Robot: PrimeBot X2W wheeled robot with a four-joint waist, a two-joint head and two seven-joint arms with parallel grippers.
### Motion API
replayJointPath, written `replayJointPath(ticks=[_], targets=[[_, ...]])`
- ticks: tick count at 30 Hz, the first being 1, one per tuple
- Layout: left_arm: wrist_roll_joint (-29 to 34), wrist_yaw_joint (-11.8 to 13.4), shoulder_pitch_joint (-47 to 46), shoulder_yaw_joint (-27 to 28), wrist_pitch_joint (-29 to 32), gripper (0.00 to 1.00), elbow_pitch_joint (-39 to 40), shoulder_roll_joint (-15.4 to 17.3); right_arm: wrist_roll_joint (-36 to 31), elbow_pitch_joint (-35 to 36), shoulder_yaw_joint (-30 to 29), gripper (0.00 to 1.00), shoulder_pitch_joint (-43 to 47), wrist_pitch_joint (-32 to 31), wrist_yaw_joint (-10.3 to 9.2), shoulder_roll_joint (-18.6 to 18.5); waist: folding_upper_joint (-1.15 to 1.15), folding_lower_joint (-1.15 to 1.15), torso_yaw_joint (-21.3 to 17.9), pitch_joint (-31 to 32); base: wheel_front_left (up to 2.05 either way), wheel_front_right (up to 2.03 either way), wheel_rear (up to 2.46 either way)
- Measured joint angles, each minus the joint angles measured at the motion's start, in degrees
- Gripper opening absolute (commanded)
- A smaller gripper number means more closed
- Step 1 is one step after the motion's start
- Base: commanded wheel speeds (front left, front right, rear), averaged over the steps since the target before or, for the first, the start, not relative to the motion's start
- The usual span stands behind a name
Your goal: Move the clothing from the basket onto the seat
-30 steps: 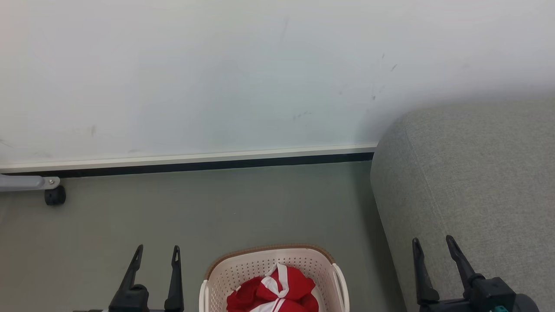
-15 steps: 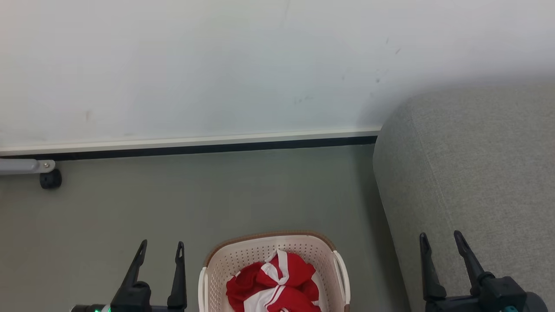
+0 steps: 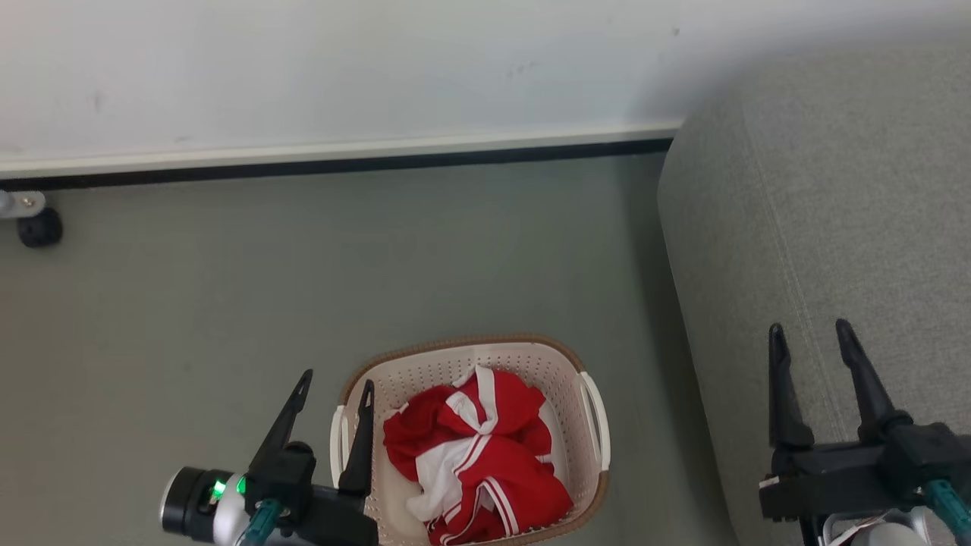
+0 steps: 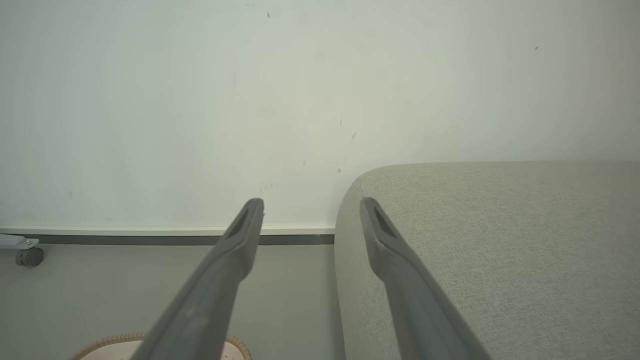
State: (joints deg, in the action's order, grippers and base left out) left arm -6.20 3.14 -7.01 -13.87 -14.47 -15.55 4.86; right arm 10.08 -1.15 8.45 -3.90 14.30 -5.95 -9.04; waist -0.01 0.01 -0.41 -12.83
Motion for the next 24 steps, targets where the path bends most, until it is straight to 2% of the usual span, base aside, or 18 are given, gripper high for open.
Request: replayJointPath(ticks=[13, 24], targets=[[3.0, -2.1, -11.9, -6.0, 1.6, 1.00, -11.1, -1.4, -1.6, 5.5, -0.7, 1.00, -7.4, 0.4, 0.42, -0.8, 0.00, 0.01, -3.6, -10.6, 0.00, 0.00, 0.00], [4.5, -2.1, -20.0, -7.9, 4.0, 1.00, -19.3, -1.7, -2.2, 11.2, -0.5, 1.00, -11.0, 0.4, 0.76, -0.5, 0.00, 0.00, -7.7, -19.8, 0.00, 0.00, 0.00]])
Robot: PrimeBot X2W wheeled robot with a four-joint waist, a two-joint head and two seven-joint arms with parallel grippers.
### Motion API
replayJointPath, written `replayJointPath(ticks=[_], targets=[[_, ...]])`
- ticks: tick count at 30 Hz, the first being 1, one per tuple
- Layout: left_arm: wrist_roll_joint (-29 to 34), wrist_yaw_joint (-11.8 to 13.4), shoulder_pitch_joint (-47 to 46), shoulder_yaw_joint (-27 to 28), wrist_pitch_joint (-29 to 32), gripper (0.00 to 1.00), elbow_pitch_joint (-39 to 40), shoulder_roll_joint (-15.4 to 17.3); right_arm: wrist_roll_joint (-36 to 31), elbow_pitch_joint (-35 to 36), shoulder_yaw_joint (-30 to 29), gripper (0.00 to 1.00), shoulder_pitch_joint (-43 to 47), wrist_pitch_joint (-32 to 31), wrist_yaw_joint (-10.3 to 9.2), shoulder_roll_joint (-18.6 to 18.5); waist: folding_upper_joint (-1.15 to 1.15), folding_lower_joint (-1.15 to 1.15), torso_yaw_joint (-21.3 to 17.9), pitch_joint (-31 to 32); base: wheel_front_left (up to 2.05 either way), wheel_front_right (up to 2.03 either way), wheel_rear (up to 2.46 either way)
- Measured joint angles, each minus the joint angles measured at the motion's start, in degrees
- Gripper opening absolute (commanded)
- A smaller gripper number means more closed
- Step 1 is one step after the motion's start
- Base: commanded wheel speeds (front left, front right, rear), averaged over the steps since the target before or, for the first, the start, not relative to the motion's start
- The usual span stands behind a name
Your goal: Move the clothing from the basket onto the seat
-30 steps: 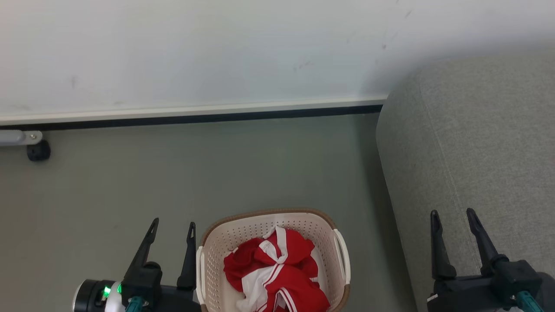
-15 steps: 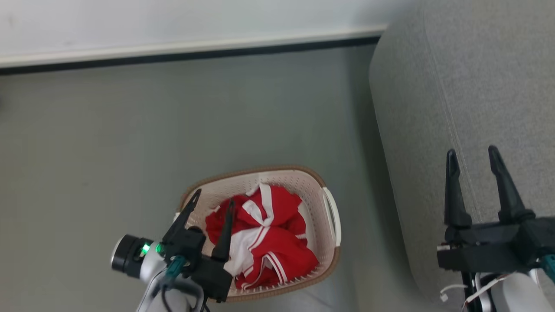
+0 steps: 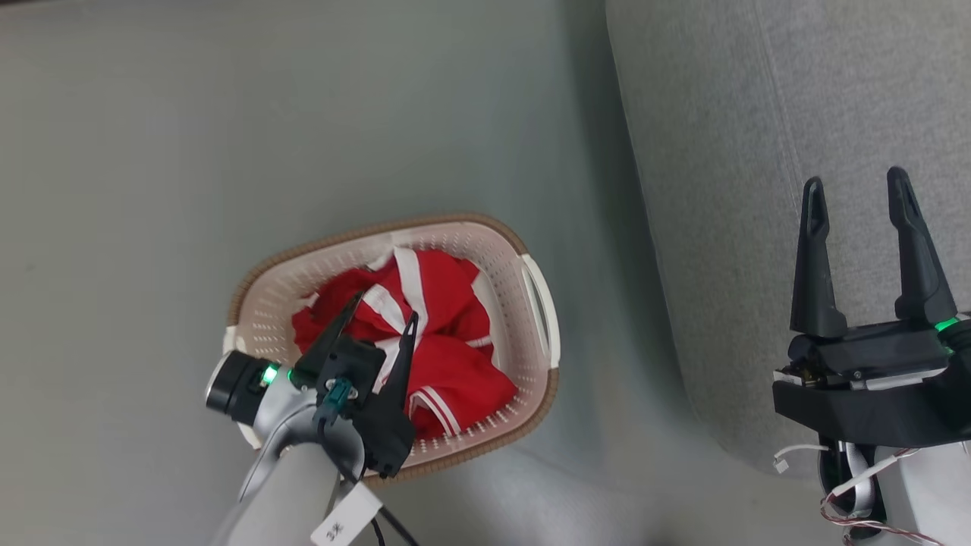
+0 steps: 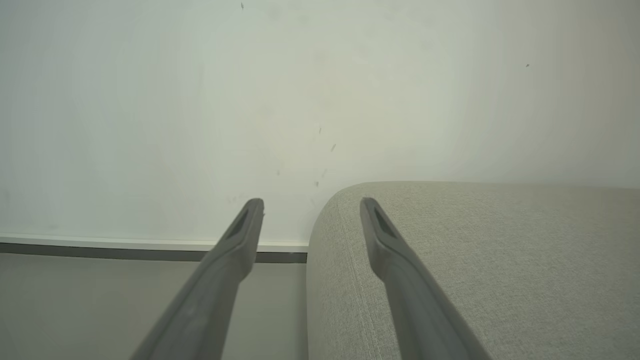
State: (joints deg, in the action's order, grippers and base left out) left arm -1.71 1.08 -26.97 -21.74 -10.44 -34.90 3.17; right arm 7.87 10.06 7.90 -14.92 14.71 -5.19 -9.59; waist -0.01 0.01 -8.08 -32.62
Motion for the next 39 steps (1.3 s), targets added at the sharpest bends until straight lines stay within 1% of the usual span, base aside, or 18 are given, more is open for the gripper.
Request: replayJointPath(ticks=[6, 14, 15, 19, 24, 29, 36, 39], targets=[[0.4, 0.9, -4.8, -0.1, 1.3, 1.00, -3.3, -0.1, -0.5, 2.8, 0.2, 1.00, -1.5, 0.0, 0.14, 0.5, 0.00, 0.00, -2.0, -5.2, 0.00, 0.00, 0.00], [1.8, 1.0, -10.9, -0.5, 2.3, 1.00, -6.5, -0.1, -0.9, 6.3, -0.4, 1.00, -4.3, 0.0, 0.14, 0.7, -0.01, 0.00, -4.0, -12.2, 0.00, 0.00, 0.00], [1.8, 1.0, -10.9, -0.5, 2.3, 1.00, -6.5, -0.1, -0.9, 6.3, -0.4, 1.00, -4.3, 0.0, 0.14, 0.7, -0.01, 0.00, -4.0, -12.2, 0.00, 0.00, 0.00], [1.9, 1.2, -14.0, -0.5, 2.3, 1.00, -8.0, -0.1, -1.3, 6.9, -0.5, 1.00, -6.3, 0.0, 0.14, 1.1, 0.00, 0.00, -4.7, -15.7, 0.00, 0.00, 0.00], [2.1, 1.7, -15.5, -0.3, 2.3, 1.00, -11.1, -0.1, -1.5, 6.9, -0.4, 1.00, -7.8, 0.0, 0.14, 1.8, 0.00, 0.00, -5.4, -19.3, 0.00, 0.00, 0.00], [2.3, 3.0, -17.0, 0.7, 2.2, 1.00, -13.2, -0.1, -1.8, 6.7, -0.4, 1.00, -8.1, 0.0, 0.14, 2.0, 0.00, 0.00, -5.8, -21.4, 0.00, 0.00, 0.00], [2.3, 4.5, -19.6, 1.9, 1.8, 1.00, -16.3, -0.1, -2.0, 6.7, -0.1, 1.00, -8.4, 0.0, 0.18, 2.3, 0.00, -0.01, -6.1, -21.9, 0.00, 0.00, 0.00], [2.8, 4.8, -20.2, 2.1, 2.4, 1.00, -18.0, -0.1, -2.4, 6.6, -0.1, 1.00, -8.8, 0.0, 0.66, 2.4, 0.00, -0.01, -6.3, -22.0, 0.00, 0.00, 0.00]])
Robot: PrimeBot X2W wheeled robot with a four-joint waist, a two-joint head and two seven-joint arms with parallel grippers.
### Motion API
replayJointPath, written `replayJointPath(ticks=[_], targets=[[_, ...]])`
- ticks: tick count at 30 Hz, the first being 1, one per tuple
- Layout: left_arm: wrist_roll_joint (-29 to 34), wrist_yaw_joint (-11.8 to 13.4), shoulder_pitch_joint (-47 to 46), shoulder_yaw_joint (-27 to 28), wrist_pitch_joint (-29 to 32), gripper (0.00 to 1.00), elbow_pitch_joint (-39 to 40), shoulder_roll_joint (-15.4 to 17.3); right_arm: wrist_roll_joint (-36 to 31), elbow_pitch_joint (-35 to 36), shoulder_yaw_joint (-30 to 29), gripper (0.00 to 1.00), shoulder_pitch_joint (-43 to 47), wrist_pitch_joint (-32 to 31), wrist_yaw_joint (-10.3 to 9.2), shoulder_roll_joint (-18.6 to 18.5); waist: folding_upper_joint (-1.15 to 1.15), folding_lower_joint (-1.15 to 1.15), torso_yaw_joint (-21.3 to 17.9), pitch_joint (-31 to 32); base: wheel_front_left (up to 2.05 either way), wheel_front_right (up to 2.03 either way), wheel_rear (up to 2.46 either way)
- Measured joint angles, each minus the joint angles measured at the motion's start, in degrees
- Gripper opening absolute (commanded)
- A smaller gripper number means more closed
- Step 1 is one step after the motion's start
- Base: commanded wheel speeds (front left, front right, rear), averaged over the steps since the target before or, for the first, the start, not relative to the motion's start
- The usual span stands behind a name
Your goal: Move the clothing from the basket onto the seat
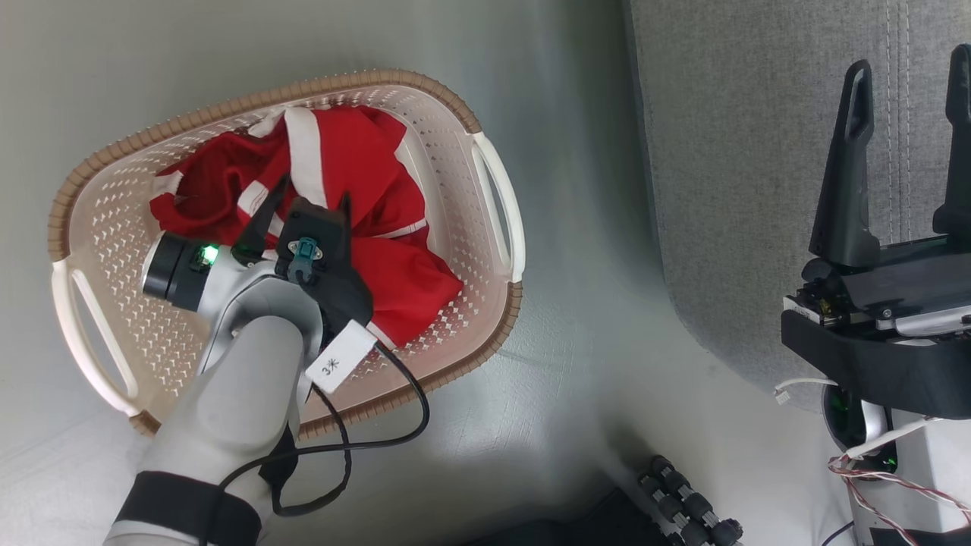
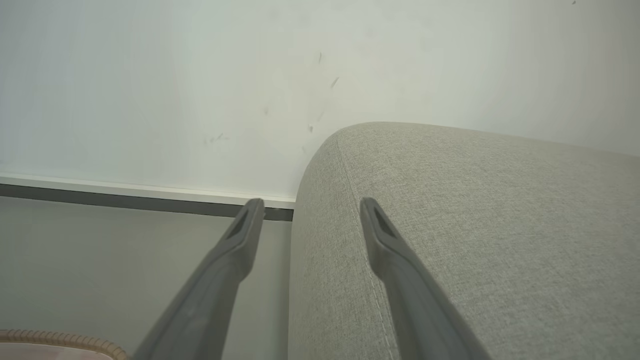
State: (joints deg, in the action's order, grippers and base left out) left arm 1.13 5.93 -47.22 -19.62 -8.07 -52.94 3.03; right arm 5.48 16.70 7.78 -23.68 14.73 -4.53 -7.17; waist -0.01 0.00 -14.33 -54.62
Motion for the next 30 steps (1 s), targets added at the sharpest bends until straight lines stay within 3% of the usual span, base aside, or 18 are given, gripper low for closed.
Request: replayJointPath(ticks=[4, 5, 6, 7, 15, 18, 30], targets=[[0.6, 0.2, -0.6, 0.0, 0.7, 1.00, -2.0, 0.0, -0.5, -0.3, 0.0, 1.00, -0.2, 0.0, 0.00, 0.1, 0.00, 0.00, -0.2, 0.0, 0.00, 0.00, 0.00], [0.6, 0.2, -0.8, 0.0, 0.7, 0.70, -2.3, 0.0, -0.5, -0.4, 0.0, 1.00, -0.2, 0.0, 0.00, 0.2, 0.00, 0.00, -0.2, 0.0, 0.00, 0.00, 0.00], [0.6, 0.2, -0.9, -0.1, 0.7, 0.30, -2.5, 0.0, -0.5, -0.5, 0.0, 1.00, -0.3, 0.0, 0.01, 0.2, 0.00, 0.00, -0.2, 0.0, 0.00, 0.00, 0.00], [0.6, 0.2, -1.0, -0.3, 0.7, 0.00, -2.7, 0.0, -0.5, -0.6, -0.1, 1.00, -0.4, 0.0, 0.01, 0.3, 0.00, 0.00, -0.2, 0.1, 0.00, 0.00, 0.00], [0.5, -0.1, -2.1, -2.3, -2.4, 0.00, -3.3, -0.4, -0.5, -3.0, -0.6, 1.00, -1.2, 0.0, 0.35, 0.4, 0.01, 0.00, 0.4, 1.9, 0.00, 0.00, 0.00], [-1.1, -1.9, -1.7, -4.0, -4.2, 0.00, -2.5, -0.4, -0.5, -5.1, -0.6, 1.00, -1.8, 0.0, 0.65, 0.5, 0.01, 0.00, 1.0, 3.5, 0.00, 0.00, 0.00], [-8.7, -5.2, 3.8, -9.8, -6.2, 0.00, 4.8, -0.4, -0.5, -13.1, -0.6, 1.00, -1.4, 0.0, 2.12, 0.4, 0.01, -0.01, 4.0, 10.9, 0.00, 0.00, 0.00]])
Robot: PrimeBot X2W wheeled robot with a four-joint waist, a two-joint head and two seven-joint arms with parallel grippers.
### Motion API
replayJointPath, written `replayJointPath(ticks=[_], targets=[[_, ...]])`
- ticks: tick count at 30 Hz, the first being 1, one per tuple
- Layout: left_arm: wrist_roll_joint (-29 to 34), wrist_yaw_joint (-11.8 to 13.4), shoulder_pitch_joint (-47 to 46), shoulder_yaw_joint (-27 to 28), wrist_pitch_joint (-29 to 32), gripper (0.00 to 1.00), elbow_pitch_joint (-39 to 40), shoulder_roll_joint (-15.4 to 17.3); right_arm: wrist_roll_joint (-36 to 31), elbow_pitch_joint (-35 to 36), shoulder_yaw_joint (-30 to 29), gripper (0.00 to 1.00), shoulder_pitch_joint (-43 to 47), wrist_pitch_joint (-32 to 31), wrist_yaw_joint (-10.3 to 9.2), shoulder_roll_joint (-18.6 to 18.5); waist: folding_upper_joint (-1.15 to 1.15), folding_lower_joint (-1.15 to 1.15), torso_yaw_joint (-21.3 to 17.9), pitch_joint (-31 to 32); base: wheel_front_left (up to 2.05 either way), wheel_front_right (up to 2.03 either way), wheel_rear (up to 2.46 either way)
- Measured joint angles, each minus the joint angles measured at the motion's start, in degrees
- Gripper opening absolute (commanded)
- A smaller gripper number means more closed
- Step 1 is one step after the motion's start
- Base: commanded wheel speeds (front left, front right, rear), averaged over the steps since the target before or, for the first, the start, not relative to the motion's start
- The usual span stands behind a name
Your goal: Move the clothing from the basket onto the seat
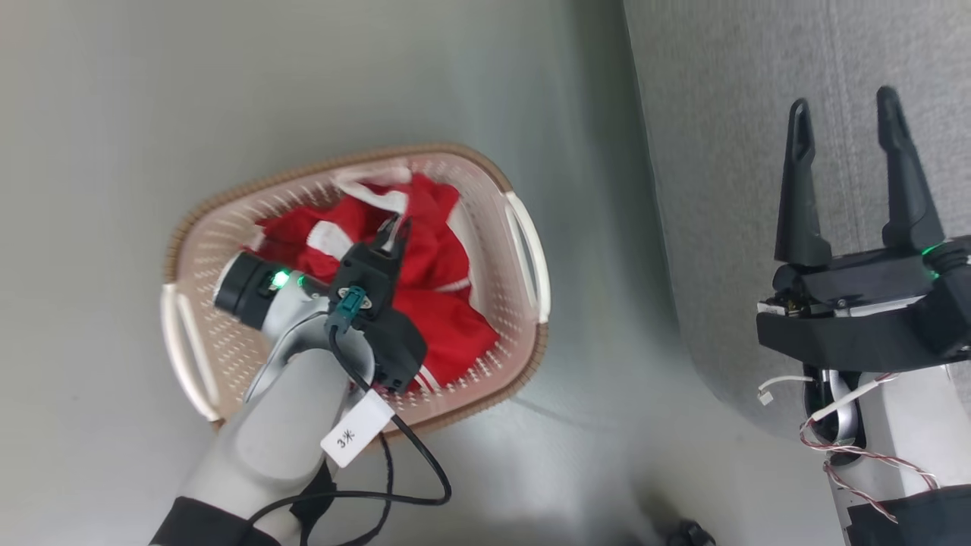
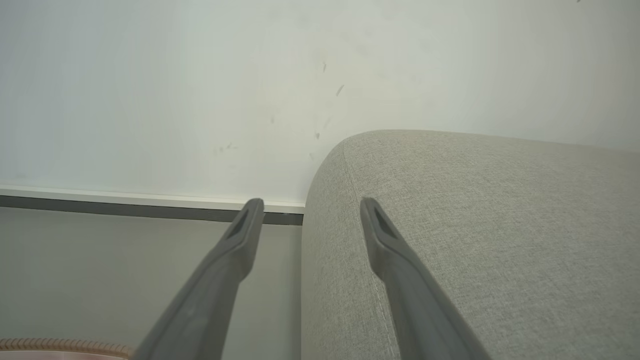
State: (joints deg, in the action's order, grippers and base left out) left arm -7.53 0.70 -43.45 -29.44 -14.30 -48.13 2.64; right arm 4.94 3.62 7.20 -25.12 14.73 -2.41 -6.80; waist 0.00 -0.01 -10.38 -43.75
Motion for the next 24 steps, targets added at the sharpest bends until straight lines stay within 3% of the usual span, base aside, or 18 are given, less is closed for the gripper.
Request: replayJointPath(ticks=[12, 24], targets=[[-4.0, -3.3, -0.8, -3.6, 0.0, 0.00, 7.8, -0.1, 0.1, -7.6, -0.1, 1.00, 1.3, 0.0, 1.85, -0.3, 0.00, 0.00, 5.0, 9.3, 0.00, 0.00, 0.00], [-6.9, -4.8, -3.6, -2.4, 0.0, 0.00, 9.0, -0.3, 0.1, -13.8, 1.1, 1.00, 1.6, 0.0, 3.52, 0.0, 0.00, -0.01, 9.1, 19.7, 0.00, 0.00, 0.00]])
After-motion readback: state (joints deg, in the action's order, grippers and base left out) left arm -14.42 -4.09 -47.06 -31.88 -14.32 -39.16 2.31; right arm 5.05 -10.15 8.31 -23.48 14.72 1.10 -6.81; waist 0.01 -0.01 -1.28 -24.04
